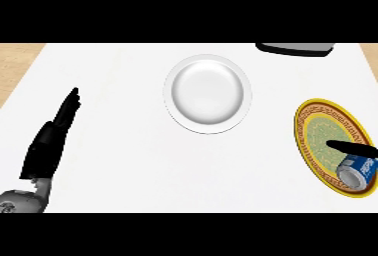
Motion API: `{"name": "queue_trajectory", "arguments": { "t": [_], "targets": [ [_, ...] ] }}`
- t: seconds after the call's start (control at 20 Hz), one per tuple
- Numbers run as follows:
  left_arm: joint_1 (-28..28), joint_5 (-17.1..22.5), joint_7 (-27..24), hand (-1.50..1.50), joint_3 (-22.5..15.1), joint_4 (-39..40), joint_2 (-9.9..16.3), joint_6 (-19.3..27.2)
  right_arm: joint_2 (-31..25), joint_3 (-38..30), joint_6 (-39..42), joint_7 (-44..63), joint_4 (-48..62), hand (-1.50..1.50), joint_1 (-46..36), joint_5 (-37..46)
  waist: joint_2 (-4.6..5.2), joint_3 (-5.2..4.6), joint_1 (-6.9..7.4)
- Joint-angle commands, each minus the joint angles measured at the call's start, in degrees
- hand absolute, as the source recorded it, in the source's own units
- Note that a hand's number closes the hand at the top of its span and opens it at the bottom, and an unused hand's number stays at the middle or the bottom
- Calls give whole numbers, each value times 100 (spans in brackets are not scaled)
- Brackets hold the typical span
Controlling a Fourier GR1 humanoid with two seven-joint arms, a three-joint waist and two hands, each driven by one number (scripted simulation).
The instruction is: Pick the can from the plate and place it in the plate
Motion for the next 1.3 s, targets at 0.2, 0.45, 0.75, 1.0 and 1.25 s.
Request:
{"name": "queue_trajectory", "arguments": {
  "t": [0.2, 0.45, 0.75, 1.0, 1.25],
  "targets": [
    [491, -111, -753, 0, 20, 421, 87, -178, 113, 927, -130, 2907, 1156, -150, -2139, 1702, -118, 70, -71],
    [514, -7, -924, 0, 246, 681, 177, -260, 261, 931, 1697, 3517, 1938, -150, -2846, 1146, -105, 69, -137],
    [569, -65, -1036, 0, 197, 689, 84, -224, 108, 853, 3167, 3776, 2994, -150, -3377, 595, -94, 82, -183],
    [555, -61, -1056, 0, 223, 594, 69, -229, 73, 764, 3604, 4023, 3976, -150, -3756, 378, -82, 94, -172],
    [604, -152, -1155, 0, 151, 702, -55, -167, 163, 646, 4196, 4018, 4809, -150, -4089, 100, -69, 99, -188]
  ]
}}
